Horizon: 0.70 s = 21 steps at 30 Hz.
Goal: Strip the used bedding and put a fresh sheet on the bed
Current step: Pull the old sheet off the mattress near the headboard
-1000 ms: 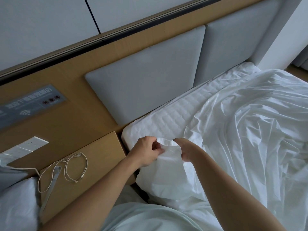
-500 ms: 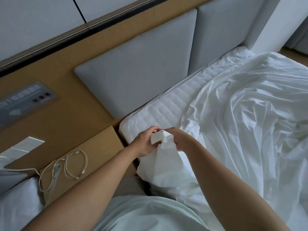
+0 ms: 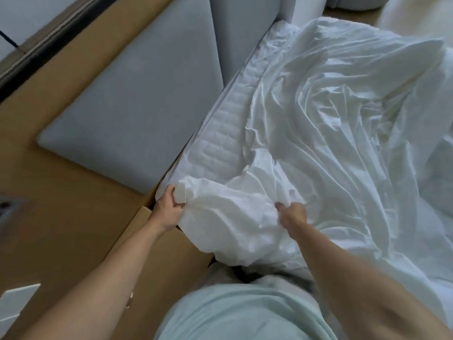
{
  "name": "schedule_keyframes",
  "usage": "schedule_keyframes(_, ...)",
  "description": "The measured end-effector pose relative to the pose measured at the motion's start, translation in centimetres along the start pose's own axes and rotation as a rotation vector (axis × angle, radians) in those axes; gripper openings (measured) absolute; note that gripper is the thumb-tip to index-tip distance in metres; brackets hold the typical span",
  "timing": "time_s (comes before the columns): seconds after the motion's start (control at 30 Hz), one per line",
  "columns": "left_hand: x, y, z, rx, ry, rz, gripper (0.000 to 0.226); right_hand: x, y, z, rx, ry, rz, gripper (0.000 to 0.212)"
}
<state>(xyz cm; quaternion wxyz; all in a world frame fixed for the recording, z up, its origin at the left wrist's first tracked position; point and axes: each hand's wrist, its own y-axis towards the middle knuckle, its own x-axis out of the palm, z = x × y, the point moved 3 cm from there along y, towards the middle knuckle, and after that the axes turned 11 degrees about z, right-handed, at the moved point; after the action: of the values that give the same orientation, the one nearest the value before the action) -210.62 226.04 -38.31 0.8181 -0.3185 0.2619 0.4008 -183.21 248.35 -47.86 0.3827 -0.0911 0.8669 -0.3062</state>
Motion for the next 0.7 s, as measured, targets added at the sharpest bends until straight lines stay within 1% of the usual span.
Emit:
schedule_keyframes(0.1, -1.3, 1.2, -2.2, -0.044, 0.036, 0.035, 0.044, -2.3, 1.8, 0.5, 0.094, -0.029, 0.199, 0.047)
schedule_keyframes(0.17, -1.2, 1.5, -3.0, -0.039, 0.02, 0.005, 0.043, -3.0, 2.6, 0.6, 0.175, -0.045, 0.208, 0.049)
schedule_keyframes(0.2, -1.0, 1.6, -3.2, -0.03, -0.02, -0.024, 0.041, -2.7, 2.3, 0.4, 0.189, -0.103, 0.2, 0.051)
schedule_keyframes(0.23, -0.8, 1.6, -3.1, -0.03, -0.081, -0.061, 0.039, -2.2, 1.6, -0.2, 0.158, -0.202, 0.24, 0.052)
schedule_keyframes(0.27, -0.6, 1.5, -2.9, -0.029, -0.133, -0.102, 0.037, -1.6, 0.4, -1.3, 0.055, -0.294, 0.323, 0.051)
schedule_keyframes(0.3, -0.5, 1.2, -2.5, -0.012, -0.159, -0.136, 0.037, -0.7, -1.0, -2.8, -0.116, -0.367, 0.406, 0.047)
schedule_keyframes(0.33, -0.6, 0.8, -2.1, 0.021, -0.161, -0.165, 0.04, 0.5, -2.7, -4.5, -0.305, -0.375, 0.437, 0.041)
schedule_keyframes(0.37, -0.7, 0.3, -1.7, 0.056, -0.162, -0.198, 0.044, 2.0, -4.4, -6.1, -0.429, -0.336, 0.376, 0.041)
schedule_keyframes(0.4, -0.6, -0.3, -1.2, 0.091, -0.164, -0.229, 0.044, 3.5, -5.8, -7.5, -0.451, -0.302, 0.246, 0.05)
schedule_keyframes(0.43, -0.6, -1.0, -0.6, 0.129, -0.168, -0.256, 0.042, 4.8, -6.9, -8.4, -0.396, -0.3, 0.084, 0.066)
schedule_keyframes(0.47, -0.5, -1.9, 0.1, 0.174, -0.164, -0.283, 0.042, 5.7, -8.0, -9.3, -0.299, -0.299, -0.072, 0.079)
schedule_keyframes(0.5, -0.4, -2.9, 0.9, 0.229, -0.149, -0.309, 0.046, 6.2, -8.7, -10.0, -0.183, -0.279, -0.193, 0.086)
schedule_keyframes(0.53, -0.1, -3.8, 1.7, 0.288, -0.125, -0.333, 0.051, 6.4, -9.0, -10.4, -0.07, -0.262, -0.286, 0.084)
schedule_keyframes(0.57, 0.2, -4.8, 2.6, 0.335, -0.092, -0.36, 0.054, 6.4, -9.4, -10.4, 0.007, -0.27, -0.371, 0.073)
schedule_keyframes(0.6, 0.7, -5.8, 3.5, 0.367, -0.07, -0.393, 0.054, 6.2, -9.6, -10.2, 0.034, -0.285, -0.441, 0.055)
schedule_keyframes(0.63, 1.1, -6.7, 4.3, 0.381, -0.052, -0.451, 0.052, 5.9, -9.7, -10.1, 0.024, -0.296, -0.478, 0.037)
schedule_keyframes(0.67, 1.4, -7.3, 4.8, 0.374, -0.037, -0.544, 0.05, 5.5, -9.6, -10.0, -0.01, -0.307, -0.487, 0.022)
schedule_keyframes(0.7, 1.5, -7.4, 5.1, 0.345, -0.022, -0.667, 0.048, 5.0, -9.5, -9.8, -0.055, -0.318, -0.476, 0.014)
